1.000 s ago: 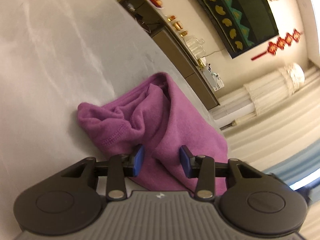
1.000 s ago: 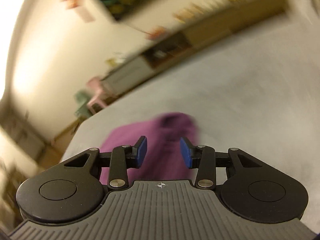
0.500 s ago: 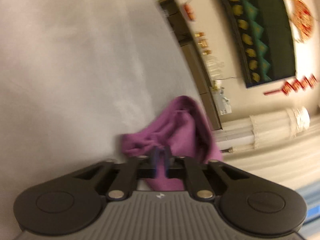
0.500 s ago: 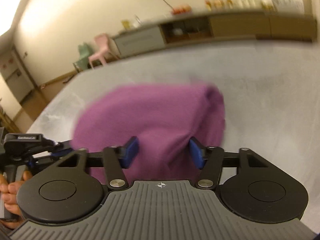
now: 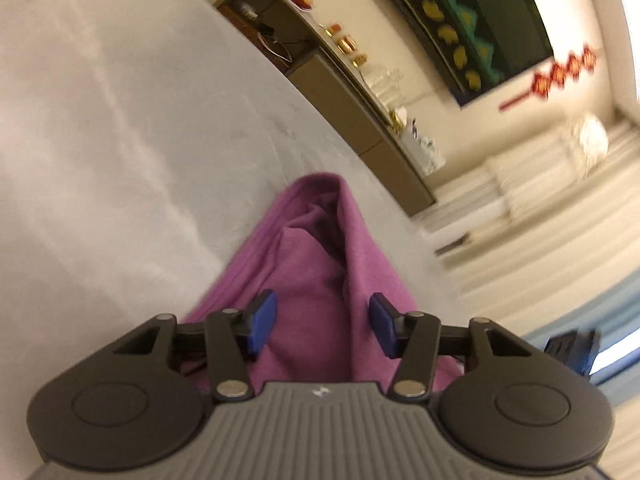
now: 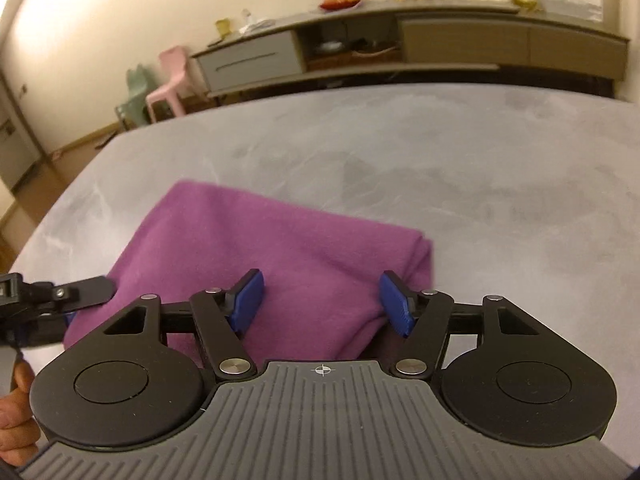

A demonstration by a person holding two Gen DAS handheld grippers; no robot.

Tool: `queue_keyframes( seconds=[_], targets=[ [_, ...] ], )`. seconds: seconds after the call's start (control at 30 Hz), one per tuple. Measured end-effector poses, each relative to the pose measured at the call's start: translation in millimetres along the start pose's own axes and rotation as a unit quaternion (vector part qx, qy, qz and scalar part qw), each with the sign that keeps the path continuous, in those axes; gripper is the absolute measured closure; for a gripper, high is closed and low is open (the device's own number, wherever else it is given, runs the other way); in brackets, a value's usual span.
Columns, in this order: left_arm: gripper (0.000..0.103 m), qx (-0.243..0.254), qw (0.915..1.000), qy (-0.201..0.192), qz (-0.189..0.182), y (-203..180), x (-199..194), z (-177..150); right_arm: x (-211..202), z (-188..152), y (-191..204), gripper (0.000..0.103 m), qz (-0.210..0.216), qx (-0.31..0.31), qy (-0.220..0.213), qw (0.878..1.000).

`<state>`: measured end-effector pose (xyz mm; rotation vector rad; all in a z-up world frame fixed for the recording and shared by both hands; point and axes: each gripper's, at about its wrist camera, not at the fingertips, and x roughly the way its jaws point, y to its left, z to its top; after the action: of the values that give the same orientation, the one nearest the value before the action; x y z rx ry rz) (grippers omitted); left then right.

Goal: Fold clothes

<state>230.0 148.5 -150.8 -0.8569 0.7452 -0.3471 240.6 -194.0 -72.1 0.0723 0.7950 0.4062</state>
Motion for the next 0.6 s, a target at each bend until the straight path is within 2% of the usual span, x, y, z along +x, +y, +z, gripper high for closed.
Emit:
queue_keyframes(
  seconds=[0.03, 0.1, 0.2, 0.27, 0.37, 0.4, 0.43, 0.5, 0.53, 0.57, 0.6],
  targets=[
    [0.043, -0.006, 0.9999, -0.015, 0.003, 0, -10, 2, -12, -4, 9, 0.046, -0.012, -0.023, -0.019, 0.999],
    [0.041, -0.021, 0.9989, -0.041, 0.006, 2, -26, 5, -38, -15, 33, 0.046, -0.024, -0.078, -0.061, 0.995],
    [0.04, -0.053, 0.9972, -0.053, 0.005, 9, -37, 7, -66, -44, 86, 0.037, 0.013, -0.179, -0.1, 0.979],
    [0.041, -0.07, 0.9965, -0.046, 0.005, 15, -41, 2, -67, -70, 126, 0.035, 0.001, -0.276, -0.092, 0.957],
    [0.042, -0.074, 0.9968, -0.027, 0.011, 24, -45, -14, -44, -94, 156, 0.038, -0.068, -0.377, -0.078, 0.92],
    [0.042, -0.069, 0.9971, -0.025, 0.018, 24, -45, -16, -36, -100, 162, 0.042, -0.093, -0.401, -0.073, 0.908],
    [0.042, -0.065, 0.9973, -0.023, 0.024, 25, -45, -19, -28, -102, 163, 0.049, -0.11, -0.41, -0.065, 0.903],
    [0.043, -0.061, 0.9975, -0.021, 0.031, 26, -46, -21, -18, -98, 164, 0.058, -0.11, -0.406, -0.049, 0.906],
    [0.043, -0.062, 0.9974, -0.021, 0.03, 27, -48, -22, -13, -97, 164, 0.065, -0.11, -0.403, -0.041, 0.908],
    [0.043, -0.063, 0.9974, -0.02, 0.028, 28, -49, -22, -13, -96, 169, 0.075, -0.113, -0.413, -0.043, 0.903],
    [0.043, -0.064, 0.9974, -0.02, 0.027, 27, -50, -23, -16, -99, 173, 0.099, -0.125, -0.427, -0.054, 0.894]
  ],
)
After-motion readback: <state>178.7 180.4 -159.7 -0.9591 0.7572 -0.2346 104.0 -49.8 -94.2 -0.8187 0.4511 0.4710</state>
